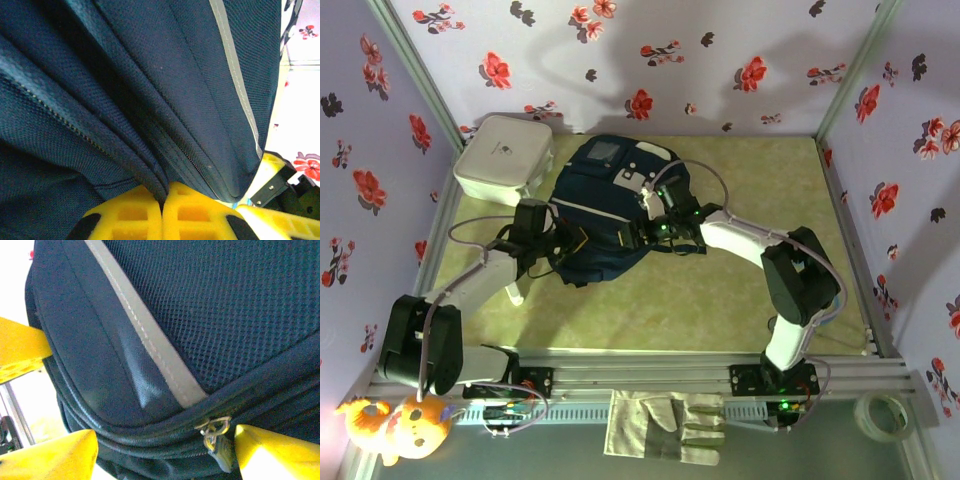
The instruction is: Pack books, pencil case, and school supplies into a backpack
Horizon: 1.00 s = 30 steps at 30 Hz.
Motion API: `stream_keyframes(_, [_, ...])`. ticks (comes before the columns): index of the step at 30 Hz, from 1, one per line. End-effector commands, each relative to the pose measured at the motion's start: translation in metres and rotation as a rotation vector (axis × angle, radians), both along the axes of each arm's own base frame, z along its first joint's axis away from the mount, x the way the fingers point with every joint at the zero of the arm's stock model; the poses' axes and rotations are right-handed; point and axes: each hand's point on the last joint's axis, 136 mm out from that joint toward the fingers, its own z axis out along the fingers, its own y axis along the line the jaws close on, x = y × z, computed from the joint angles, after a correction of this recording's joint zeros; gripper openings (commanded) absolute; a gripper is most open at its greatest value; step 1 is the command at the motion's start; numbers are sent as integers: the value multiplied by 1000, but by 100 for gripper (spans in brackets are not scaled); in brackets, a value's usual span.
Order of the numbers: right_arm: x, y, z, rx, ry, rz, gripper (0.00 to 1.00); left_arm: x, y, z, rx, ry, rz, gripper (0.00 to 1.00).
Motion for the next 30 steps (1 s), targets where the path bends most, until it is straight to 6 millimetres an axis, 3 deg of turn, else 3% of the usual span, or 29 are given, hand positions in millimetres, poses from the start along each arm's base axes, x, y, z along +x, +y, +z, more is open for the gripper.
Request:
stream_keyframes(1, [-7, 4, 13, 13, -62, 42, 67, 12, -11, 22, -35, -84, -37, 0])
stream_keyframes(9, [18, -15, 9, -129, -174, -54, 44, 11, -12, 22, -36, -82, -38, 0])
stream_keyframes(15, [20, -16, 6, -157, -179, -51, 31, 11, -12, 24, -36, -86, -40, 0])
stream_keyframes(18, [19, -16, 6, -163, -182, -53, 19, 11, -13, 23, -37, -84, -40, 0])
stream_keyframes(23, [1, -10, 7, -206, -203, 21, 5, 12, -16, 24, -38, -85, -47, 0])
stream_keyframes(30, [-30, -8, 2, -316, -257, 86, 2, 14, -23, 26, -46, -93, -58, 0])
